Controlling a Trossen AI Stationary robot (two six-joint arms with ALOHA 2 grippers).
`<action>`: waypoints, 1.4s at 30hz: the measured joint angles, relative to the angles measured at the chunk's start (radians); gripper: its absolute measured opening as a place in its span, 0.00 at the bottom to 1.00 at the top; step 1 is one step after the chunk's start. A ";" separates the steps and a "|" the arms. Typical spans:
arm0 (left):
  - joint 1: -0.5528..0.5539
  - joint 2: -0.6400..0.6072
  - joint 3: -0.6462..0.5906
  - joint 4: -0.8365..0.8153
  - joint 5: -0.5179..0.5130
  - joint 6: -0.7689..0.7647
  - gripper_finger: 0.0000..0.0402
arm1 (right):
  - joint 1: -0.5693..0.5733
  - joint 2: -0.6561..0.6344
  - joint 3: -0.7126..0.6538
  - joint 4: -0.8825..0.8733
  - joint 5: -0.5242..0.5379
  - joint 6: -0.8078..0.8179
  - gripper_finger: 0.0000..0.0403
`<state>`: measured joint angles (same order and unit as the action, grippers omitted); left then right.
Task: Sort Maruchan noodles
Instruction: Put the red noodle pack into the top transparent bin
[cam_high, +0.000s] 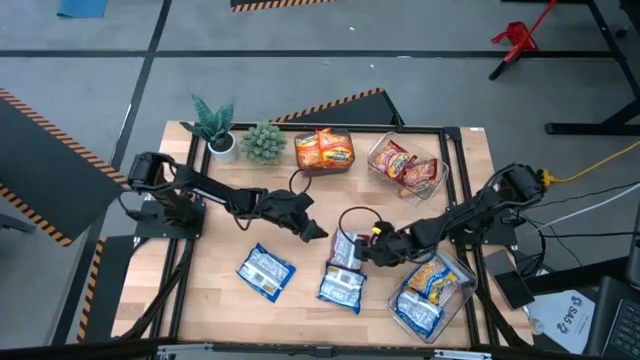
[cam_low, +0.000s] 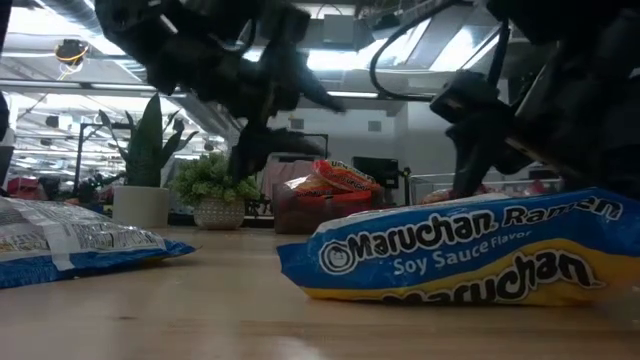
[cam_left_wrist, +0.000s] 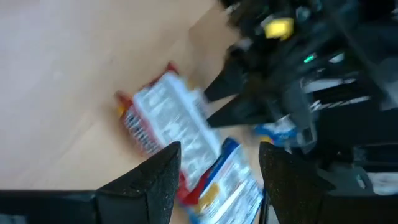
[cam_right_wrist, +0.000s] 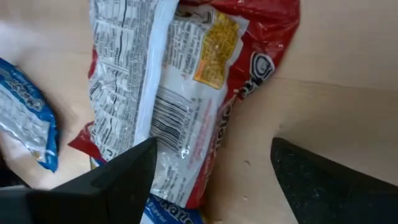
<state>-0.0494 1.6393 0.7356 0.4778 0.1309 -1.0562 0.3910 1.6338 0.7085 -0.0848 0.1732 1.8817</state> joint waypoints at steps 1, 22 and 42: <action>0.000 0.012 -0.005 -0.003 0.009 -0.007 0.52 | -0.003 0.006 -0.001 0.009 0.005 0.000 0.78; -0.023 0.311 -0.025 0.305 0.020 -0.246 0.55 | -0.044 0.022 -0.001 0.069 0.098 -0.057 0.78; 0.026 0.296 -0.020 0.256 0.217 -0.314 0.55 | -0.052 0.054 -0.003 0.110 0.126 -0.154 0.78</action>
<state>-0.0231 1.9355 0.7158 0.7334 0.3479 -1.3698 0.3389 1.6881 0.7059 0.0249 0.2993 1.7277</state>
